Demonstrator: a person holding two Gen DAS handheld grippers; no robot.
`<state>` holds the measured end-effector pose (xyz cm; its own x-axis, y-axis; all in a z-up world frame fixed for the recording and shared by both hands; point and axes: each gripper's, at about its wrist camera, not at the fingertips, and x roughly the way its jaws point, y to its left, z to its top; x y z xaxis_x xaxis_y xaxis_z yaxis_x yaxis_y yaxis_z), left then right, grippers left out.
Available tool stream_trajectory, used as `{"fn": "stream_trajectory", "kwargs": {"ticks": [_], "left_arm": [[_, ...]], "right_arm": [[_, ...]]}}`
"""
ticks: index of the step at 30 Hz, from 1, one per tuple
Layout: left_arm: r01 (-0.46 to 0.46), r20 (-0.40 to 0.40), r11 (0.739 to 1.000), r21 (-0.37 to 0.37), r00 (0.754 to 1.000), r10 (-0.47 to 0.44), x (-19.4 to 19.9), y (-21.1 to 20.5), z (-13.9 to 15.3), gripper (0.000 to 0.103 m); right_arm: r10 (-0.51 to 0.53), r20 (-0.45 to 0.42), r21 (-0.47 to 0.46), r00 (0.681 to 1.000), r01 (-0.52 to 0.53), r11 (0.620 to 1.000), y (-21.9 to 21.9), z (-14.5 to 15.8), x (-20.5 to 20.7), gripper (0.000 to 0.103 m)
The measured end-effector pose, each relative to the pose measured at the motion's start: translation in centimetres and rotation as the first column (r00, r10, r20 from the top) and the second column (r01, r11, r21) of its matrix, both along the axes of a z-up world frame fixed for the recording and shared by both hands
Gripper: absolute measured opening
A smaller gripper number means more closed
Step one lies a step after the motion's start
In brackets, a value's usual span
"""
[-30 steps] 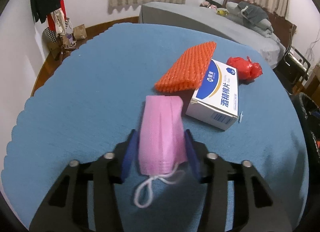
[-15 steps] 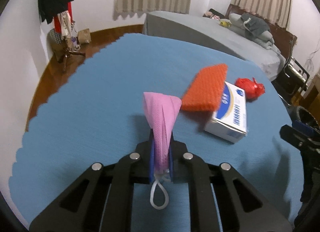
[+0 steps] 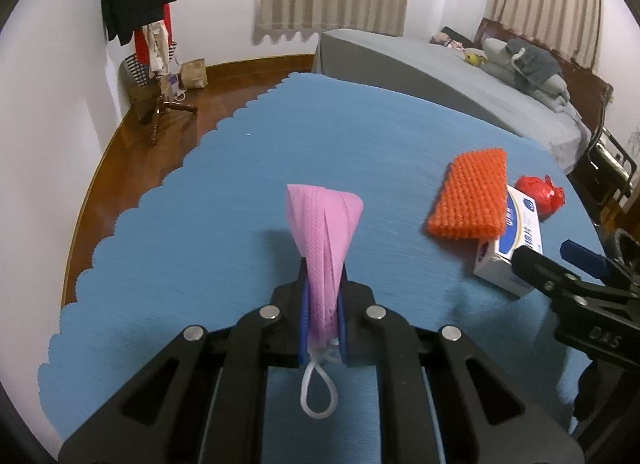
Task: Collect trash
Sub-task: 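Hold the pink mask up with the left gripper while the right gripper grasps the white box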
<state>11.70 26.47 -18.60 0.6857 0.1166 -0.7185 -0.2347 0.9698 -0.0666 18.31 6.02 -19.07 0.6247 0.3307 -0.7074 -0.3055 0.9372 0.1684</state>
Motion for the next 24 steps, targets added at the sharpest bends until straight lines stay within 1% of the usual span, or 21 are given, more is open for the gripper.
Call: {"fn": "stream_trajectory", "kwargs": {"ticks": [4, 7, 10, 15, 18, 20, 24], "left_arm": [[-0.004, 0.004, 1.000, -0.001, 1.000, 0.004, 0.1, 0.1, 0.1, 0.010], [-0.004, 0.007, 1.000, -0.004, 1.000, 0.004, 0.1, -0.2, 0.1, 0.010], [-0.001, 0.010, 1.000, -0.008, 1.000, 0.001, 0.0, -0.5, -0.2, 0.010], [0.013, 0.011, 1.000, -0.016, 1.000, -0.012, -0.2, -1.2, -0.2, 0.011], [0.020, 0.014, 1.000, -0.022, 1.000, -0.020, -0.2, -1.6, -0.2, 0.011], [0.022, 0.015, 1.000, -0.023, 1.000, -0.022, -0.1, -2.0, -0.1, 0.011], [0.022, 0.015, 1.000, -0.019, 1.000, -0.022, -0.1, -2.3, -0.1, 0.011]], "right_arm": [[-0.015, -0.002, -0.038, 1.000, 0.015, 0.999, 1.1, -0.5, 0.6, 0.097], [-0.025, -0.015, -0.066, 1.000, 0.024, 0.998, 1.1, -1.0, 1.0, 0.097], [-0.028, -0.020, -0.087, 0.999, 0.026, 0.996, 0.3, -1.3, 0.9, 0.097], [-0.052, -0.033, -0.104, 0.998, 0.049, 0.993, -2.5, -1.0, 0.2, 0.097], [-0.071, -0.053, -0.101, 0.996, 0.065, 0.993, -4.2, -1.0, 0.0, 0.097], [-0.068, -0.062, -0.071, 0.996, 0.064, 0.995, -5.0, -0.9, -0.1, 0.097], [-0.040, -0.061, -0.049, 0.997, 0.037, 0.998, -4.3, -0.8, 0.3, 0.096]]}}
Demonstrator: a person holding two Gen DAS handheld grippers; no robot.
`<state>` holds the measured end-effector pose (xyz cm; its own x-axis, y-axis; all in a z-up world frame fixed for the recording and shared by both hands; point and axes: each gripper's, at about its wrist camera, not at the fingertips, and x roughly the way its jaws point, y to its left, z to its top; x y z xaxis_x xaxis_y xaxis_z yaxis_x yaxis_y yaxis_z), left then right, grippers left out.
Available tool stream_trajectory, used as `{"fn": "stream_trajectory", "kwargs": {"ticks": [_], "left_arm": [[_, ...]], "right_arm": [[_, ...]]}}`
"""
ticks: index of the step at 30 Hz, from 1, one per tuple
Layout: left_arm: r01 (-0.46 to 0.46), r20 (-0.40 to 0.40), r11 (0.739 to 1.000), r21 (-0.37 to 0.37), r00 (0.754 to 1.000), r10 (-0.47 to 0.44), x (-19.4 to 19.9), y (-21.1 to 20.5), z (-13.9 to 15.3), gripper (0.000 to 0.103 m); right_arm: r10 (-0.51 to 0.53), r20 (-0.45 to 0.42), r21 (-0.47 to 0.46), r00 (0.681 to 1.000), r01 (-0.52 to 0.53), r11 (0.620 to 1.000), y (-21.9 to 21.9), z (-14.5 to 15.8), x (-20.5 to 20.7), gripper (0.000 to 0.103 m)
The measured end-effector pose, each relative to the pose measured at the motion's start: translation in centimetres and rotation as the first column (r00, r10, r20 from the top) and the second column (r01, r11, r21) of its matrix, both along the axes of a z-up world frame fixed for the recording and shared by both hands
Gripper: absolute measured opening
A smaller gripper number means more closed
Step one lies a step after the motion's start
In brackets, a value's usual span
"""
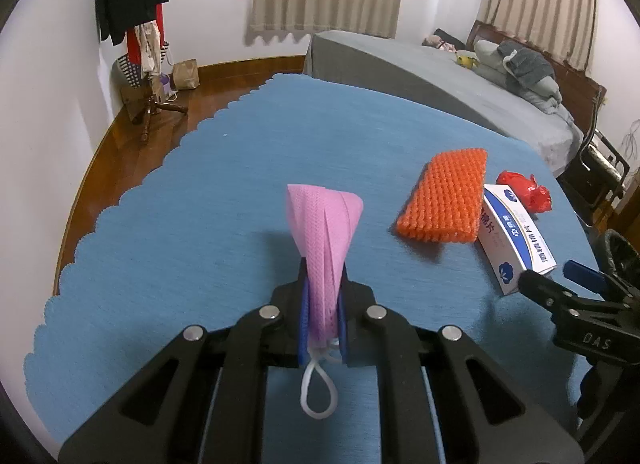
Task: Collect trash
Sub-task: 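Hold the pink mask up with the left gripper while the right gripper grasps the white box, then carry the pink mask and white box over the black bin with both grippers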
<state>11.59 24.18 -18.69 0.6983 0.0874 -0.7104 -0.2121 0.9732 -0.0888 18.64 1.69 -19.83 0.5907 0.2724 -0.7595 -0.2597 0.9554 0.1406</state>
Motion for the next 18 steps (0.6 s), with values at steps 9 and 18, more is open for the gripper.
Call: {"fn": "stream_trajectory", "kwargs": {"ticks": [9, 18], "left_arm": [[-0.010, 0.004, 1.000, -0.003, 1.000, 0.010, -0.1, -0.4, 0.6, 0.011], [0.016, 0.012, 1.000, -0.002, 1.000, -0.016, 0.1, -1.1, 1.0, 0.011]], "right_arm": [[0.010, 0.000, -0.024, 1.000, -0.010, 1.000, 2.1, -0.9, 2.4, 0.080], [0.041, -0.024, 0.016, 0.999, -0.041, 0.999, 1.0, -0.9, 2.7, 0.055]]}}
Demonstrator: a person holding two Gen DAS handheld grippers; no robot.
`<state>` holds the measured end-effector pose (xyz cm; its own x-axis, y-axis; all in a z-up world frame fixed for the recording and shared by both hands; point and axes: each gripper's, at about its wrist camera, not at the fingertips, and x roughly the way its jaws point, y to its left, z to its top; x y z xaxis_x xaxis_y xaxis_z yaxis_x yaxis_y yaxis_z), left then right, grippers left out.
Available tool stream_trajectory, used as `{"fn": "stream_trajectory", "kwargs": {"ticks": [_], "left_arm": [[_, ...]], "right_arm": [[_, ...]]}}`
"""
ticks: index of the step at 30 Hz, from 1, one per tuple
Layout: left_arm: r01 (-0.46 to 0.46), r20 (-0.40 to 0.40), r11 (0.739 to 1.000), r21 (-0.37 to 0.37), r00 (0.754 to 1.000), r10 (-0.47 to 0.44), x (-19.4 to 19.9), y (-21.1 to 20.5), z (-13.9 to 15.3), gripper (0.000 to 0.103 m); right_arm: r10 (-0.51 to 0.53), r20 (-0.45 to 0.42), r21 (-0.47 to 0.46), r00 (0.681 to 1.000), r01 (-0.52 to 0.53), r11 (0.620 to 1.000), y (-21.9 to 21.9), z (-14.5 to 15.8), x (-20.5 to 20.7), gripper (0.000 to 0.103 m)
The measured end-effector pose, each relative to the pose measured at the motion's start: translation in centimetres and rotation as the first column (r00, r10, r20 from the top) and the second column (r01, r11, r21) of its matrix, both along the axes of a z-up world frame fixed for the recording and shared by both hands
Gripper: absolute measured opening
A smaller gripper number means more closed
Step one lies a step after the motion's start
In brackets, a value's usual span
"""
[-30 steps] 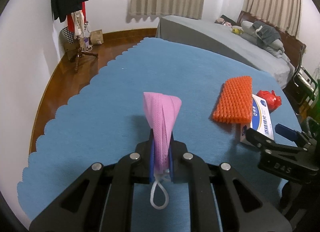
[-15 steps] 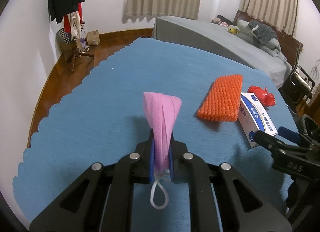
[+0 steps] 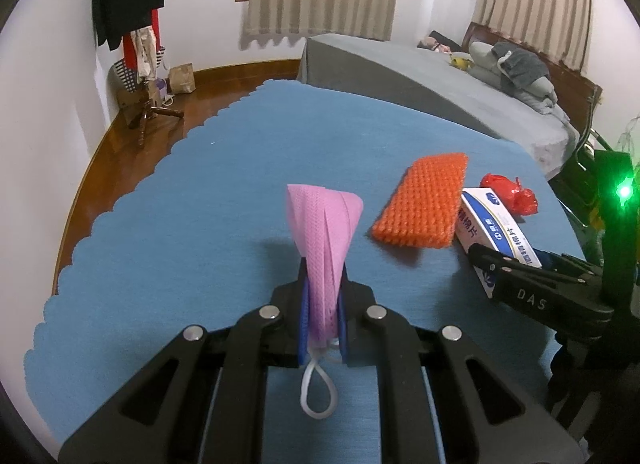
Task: Collect trash
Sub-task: 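Carry the pink mask and white box over the black bin with both grippers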
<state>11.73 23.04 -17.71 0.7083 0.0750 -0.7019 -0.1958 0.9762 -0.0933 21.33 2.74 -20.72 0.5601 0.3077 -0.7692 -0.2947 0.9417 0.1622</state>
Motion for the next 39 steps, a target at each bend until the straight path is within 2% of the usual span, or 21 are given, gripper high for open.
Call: {"fn": "stream_trajectory", "kwargs": {"ticks": [18, 39], "left_arm": [[0.049, 0.041, 0.999, 0.011, 0.998, -0.049, -1.5, -4.4, 2.5, 0.011], [0.200, 0.164, 0.978, 0.054, 0.965, -0.206, -3.2, -13.9, 8.7, 0.011]], "right_arm": [[0.022, 0.055, 0.043, 0.998, -0.024, 0.999, -4.8, 4.6, -5.1, 0.055], [-0.098, 0.185, 0.100, 0.978, 0.080, 0.992, -13.9, 11.6, -9.5, 0.055]]}}
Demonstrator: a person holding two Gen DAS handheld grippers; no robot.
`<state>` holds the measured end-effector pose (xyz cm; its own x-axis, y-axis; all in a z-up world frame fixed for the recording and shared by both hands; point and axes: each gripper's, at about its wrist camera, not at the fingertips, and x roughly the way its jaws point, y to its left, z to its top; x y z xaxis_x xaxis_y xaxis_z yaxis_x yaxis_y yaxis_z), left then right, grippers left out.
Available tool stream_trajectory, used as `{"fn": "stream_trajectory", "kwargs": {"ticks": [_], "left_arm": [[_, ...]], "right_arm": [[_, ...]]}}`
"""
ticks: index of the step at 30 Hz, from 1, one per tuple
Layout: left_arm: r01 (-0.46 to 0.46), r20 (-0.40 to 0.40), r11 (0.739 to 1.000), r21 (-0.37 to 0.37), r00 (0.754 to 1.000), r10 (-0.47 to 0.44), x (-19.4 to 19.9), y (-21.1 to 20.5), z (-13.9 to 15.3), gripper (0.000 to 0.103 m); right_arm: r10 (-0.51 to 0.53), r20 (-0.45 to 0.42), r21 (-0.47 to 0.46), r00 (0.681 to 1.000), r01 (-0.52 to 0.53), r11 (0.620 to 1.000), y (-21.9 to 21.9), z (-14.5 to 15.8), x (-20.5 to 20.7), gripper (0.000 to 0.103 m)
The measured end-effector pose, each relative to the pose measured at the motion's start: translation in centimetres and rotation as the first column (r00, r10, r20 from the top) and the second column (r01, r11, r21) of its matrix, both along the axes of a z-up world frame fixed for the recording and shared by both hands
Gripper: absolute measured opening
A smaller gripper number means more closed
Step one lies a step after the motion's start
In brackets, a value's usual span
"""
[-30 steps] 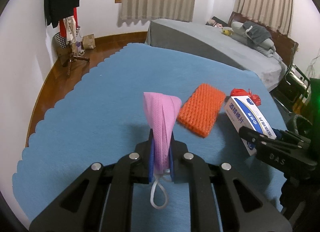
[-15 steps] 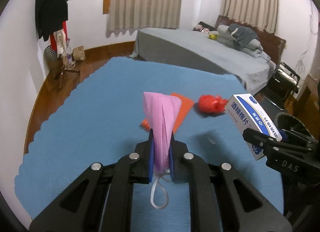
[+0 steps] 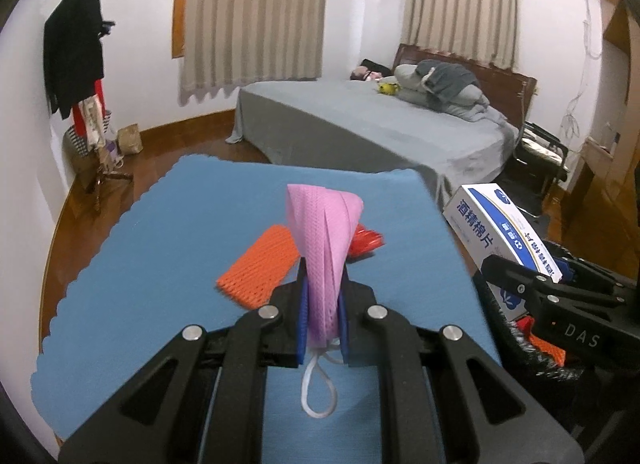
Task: Collect trash
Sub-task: 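Carry the pink mask and white box over the black bin with both grippers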
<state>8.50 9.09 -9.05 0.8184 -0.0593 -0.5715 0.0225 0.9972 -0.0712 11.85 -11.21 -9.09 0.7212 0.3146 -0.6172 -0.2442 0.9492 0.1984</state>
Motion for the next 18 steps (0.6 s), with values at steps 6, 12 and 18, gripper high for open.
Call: {"fn": "stream_trajectory", "kwargs": {"ticks": [6, 12, 18], "left_arm": [[0.033, 0.029, 0.999, 0.006, 0.999, -0.034, -0.6, -2.3, 1.4, 0.011], [0.077, 0.052, 0.997, 0.016, 0.996, -0.077, -0.9, -5.0, 2.5, 0.011], [0.130, 0.069, 0.991, 0.026, 0.989, -0.132, -1.3, -7.8, 3.3, 0.011]], "right_arm": [[-0.037, 0.038, 0.008, 0.999, 0.037, 0.999, -2.7, 1.5, -1.4, 0.055], [-0.084, 0.066, 0.014, 0.994, 0.084, 0.996, -5.5, 2.7, -2.4, 0.055], [-0.134, 0.090, 0.030, 0.987, 0.132, 0.991, -8.1, 3.8, -3.2, 0.055]]}}
